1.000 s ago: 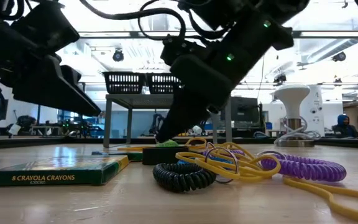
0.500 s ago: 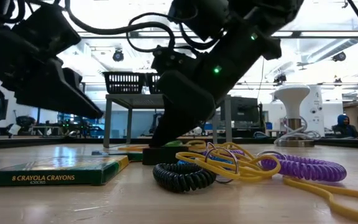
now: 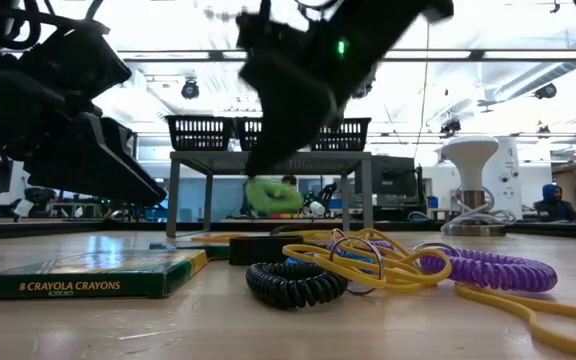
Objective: Pick & Place Office Desk Supplies
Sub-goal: Put the green spring key chain into the right black bin
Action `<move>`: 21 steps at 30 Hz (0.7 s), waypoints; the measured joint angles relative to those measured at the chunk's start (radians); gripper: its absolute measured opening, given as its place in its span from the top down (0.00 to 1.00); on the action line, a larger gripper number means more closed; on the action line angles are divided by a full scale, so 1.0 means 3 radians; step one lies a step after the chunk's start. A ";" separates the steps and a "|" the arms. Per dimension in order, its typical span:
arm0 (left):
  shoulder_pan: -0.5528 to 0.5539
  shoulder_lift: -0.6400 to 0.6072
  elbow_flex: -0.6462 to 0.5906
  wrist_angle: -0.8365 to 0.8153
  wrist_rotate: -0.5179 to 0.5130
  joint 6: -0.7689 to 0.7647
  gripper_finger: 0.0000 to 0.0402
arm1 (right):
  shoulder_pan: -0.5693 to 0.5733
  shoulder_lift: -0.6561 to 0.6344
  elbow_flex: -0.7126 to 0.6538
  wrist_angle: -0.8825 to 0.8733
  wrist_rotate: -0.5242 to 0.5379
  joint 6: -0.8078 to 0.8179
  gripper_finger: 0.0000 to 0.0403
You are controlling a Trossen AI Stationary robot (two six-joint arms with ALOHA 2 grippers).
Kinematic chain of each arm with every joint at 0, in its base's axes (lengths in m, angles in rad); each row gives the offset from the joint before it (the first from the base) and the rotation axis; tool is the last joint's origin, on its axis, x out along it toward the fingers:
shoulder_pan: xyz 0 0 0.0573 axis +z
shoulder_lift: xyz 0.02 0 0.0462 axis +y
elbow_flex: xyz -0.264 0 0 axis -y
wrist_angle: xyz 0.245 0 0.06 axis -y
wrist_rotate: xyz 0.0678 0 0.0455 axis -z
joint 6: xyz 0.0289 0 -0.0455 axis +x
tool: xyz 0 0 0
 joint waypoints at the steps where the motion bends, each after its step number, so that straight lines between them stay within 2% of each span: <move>1: 0.0000 0.0000 0.0000 0.0000 -0.0001 0.0001 0.58 | 0.0004 -0.0033 0.0043 -0.0031 0.0032 -0.0021 0.98; 6: 0.0000 0.0000 0.0000 -0.0008 -0.0002 0.0001 0.58 | 0.0022 -0.0246 0.0203 -0.0125 0.0499 -0.0334 0.98; 9: 0.0000 0.0000 0.0001 -0.0008 -0.0002 0.0001 0.58 | -0.0102 -0.0424 0.0291 -0.0019 0.0802 -0.0695 0.98; 16: 0.0000 0.0000 0.0001 -0.0001 -0.0027 0.0000 0.58 | -0.0828 -0.0586 0.0472 0.0288 0.0857 -0.1361 0.98; 21: -0.0003 -0.0001 0.0000 -0.0004 -0.0027 -0.0012 0.58 | -0.1364 -0.0697 0.0474 -0.0025 0.0963 -0.1093 0.98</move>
